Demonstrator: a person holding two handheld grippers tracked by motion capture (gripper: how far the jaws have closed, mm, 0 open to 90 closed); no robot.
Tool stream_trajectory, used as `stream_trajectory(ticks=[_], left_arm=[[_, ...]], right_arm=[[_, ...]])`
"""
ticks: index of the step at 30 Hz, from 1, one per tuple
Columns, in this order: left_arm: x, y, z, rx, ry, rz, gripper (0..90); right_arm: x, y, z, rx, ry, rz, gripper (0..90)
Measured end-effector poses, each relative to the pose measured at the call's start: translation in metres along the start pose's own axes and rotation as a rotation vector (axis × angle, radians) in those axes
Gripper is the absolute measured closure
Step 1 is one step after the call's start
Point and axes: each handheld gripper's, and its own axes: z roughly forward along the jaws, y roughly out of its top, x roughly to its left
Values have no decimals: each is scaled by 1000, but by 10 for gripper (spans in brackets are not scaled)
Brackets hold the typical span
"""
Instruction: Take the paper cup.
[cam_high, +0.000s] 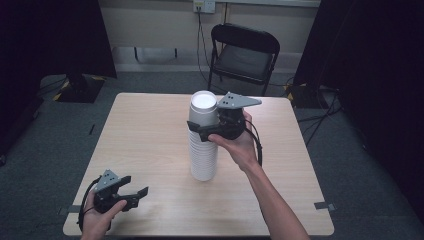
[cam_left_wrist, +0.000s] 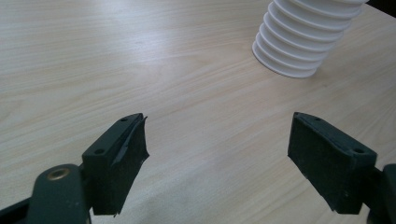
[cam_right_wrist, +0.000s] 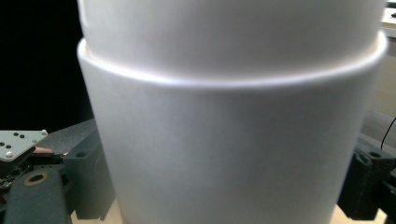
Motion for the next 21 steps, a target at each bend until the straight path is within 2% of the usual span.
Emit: stream_trajectory(ticks=[14,21], left_arm=[[1,0,0,-2,-1,0,194],[1,0,0,-1,0,1,193]], right_arm=[[2,0,0,-5,-10,-29,133],[1,0,-1,-5,-7,-27,134]])
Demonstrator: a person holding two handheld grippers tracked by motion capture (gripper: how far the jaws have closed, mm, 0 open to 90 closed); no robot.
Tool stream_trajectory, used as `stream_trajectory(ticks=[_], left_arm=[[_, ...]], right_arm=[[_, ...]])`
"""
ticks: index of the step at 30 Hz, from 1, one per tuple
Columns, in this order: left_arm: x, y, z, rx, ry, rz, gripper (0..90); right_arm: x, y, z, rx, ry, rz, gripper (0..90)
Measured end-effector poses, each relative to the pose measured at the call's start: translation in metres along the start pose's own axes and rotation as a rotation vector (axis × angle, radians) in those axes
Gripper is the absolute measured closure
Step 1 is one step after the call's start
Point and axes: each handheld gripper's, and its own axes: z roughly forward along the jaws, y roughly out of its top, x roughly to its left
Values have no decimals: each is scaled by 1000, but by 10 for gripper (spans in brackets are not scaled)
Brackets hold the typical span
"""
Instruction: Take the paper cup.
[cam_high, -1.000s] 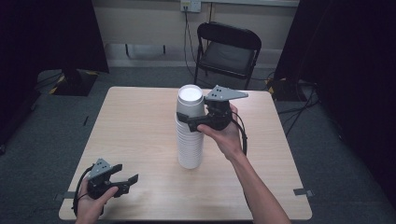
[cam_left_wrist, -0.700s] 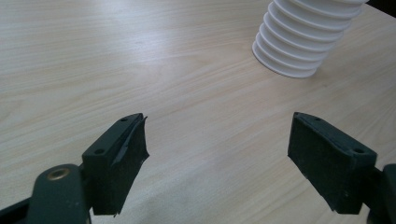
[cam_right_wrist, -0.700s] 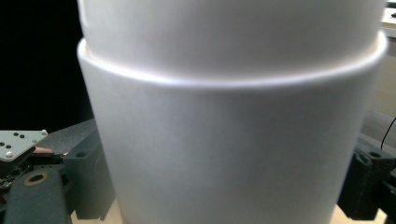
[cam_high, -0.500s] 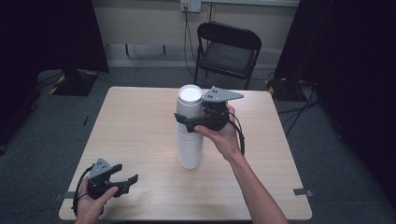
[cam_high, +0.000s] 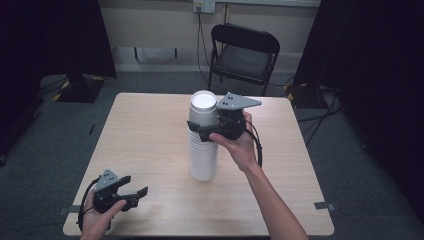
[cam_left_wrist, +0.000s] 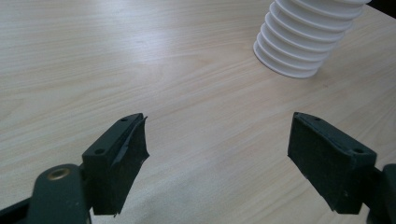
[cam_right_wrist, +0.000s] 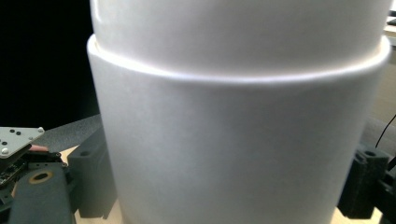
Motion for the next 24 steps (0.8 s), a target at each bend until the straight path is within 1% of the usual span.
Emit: stream_trajectory(ticks=[3,5,6,10,14,18,24], left_arm=[[0,0,0,1,-1,0,193],[0,0,0,1,-1,2,193],[0,0,0,1,-2,-4,193],[0,0,0,4,-3,-4,193],[0,0,0,5,-3,-1,193],[-1,-1,2,10,-5,0,193],[-1,0,3,11,-5,2,194]], right_arm=[[0,1,-1,-6,0,3,135],[0,2,-2,-22,-8,4,135],[0,3,-2,-28,-8,3,135],[0,5,-4,-40,-4,9,136],[0,5,-5,-40,-2,8,138],[-1,5,-6,-52,8,15,138],[0,6,-7,-55,5,11,139]])
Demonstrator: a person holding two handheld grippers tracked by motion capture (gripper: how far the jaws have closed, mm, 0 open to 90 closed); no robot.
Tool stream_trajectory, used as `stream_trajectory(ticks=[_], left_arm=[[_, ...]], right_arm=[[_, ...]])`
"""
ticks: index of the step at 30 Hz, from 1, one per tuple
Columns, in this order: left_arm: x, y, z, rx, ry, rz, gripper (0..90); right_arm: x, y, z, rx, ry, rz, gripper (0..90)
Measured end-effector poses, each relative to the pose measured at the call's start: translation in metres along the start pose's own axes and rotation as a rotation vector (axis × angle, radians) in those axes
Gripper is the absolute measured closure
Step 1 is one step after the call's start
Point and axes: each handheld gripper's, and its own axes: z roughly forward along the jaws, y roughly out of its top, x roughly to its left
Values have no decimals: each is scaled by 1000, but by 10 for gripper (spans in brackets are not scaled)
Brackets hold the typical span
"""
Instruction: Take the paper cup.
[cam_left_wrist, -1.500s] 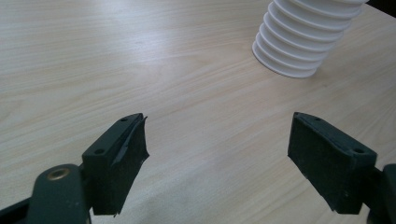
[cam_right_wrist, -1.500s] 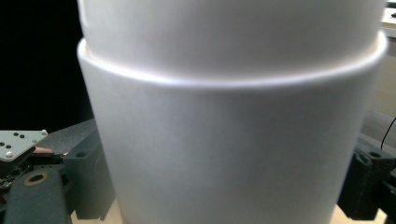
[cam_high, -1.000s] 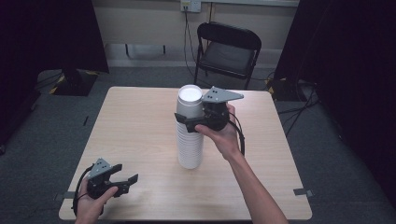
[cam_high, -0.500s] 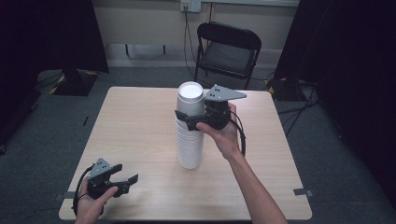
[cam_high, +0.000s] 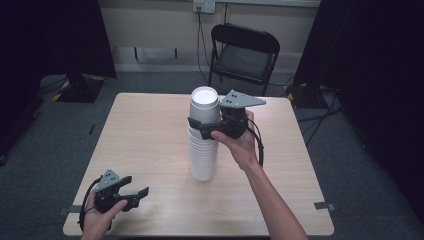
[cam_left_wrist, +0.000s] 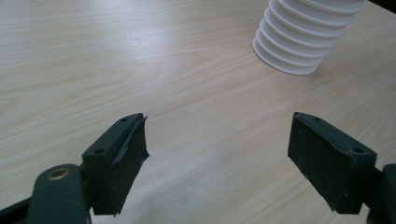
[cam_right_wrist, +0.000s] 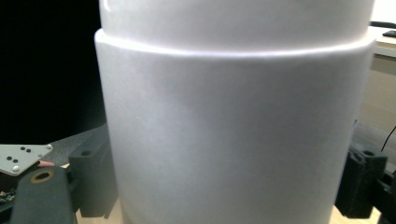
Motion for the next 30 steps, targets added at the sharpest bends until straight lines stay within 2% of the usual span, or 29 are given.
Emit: stream_trajectory(ticks=[6,10,30], left_arm=[[0,0,-1,-3,-4,7,193],[-2,1,-1,-8,-12,26,193],[-2,1,-1,-17,-6,25,193]], right_arm=[[0,2,-1,-17,-8,8,138],[0,6,-2,-30,-13,9,139],[0,19,-8,-62,-16,3,142]])
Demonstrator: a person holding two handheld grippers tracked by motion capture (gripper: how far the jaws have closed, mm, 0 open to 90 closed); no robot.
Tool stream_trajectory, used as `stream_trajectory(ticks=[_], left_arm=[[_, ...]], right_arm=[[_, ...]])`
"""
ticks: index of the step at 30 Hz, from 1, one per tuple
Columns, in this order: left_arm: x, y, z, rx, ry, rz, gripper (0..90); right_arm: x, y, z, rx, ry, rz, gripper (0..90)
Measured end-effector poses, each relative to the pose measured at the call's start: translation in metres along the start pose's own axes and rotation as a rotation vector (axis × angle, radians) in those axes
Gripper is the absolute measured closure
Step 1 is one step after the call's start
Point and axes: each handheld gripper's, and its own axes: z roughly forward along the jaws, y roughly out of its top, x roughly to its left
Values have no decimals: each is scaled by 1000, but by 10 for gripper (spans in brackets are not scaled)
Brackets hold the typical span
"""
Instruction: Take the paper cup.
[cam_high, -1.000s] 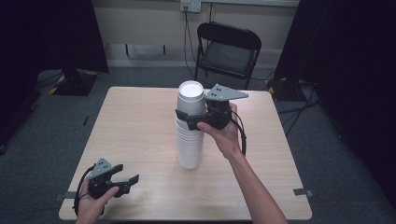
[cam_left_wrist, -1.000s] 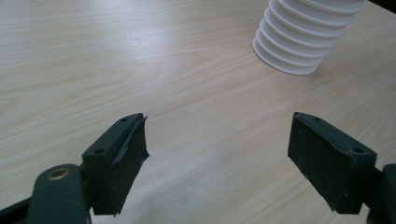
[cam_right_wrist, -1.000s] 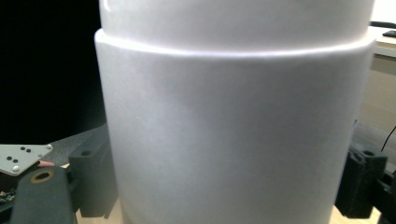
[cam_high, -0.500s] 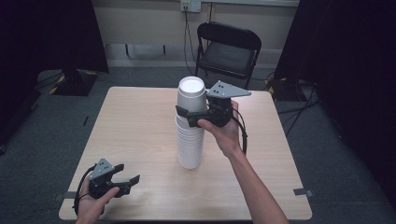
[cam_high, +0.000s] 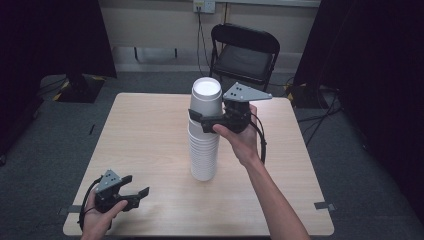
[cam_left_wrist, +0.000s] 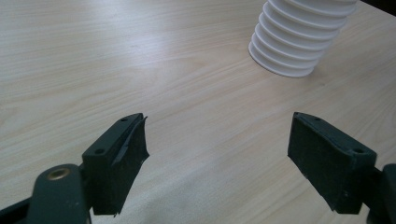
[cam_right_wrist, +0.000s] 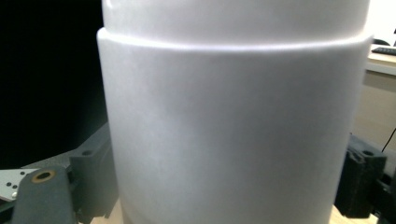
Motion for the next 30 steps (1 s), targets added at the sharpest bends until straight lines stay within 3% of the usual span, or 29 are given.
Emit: stream_trajectory(ticks=[30], left_arm=[[-1,0,0,-8,-2,9,193]], right_arm=[[3,36,-11,-82,9,11,148]])
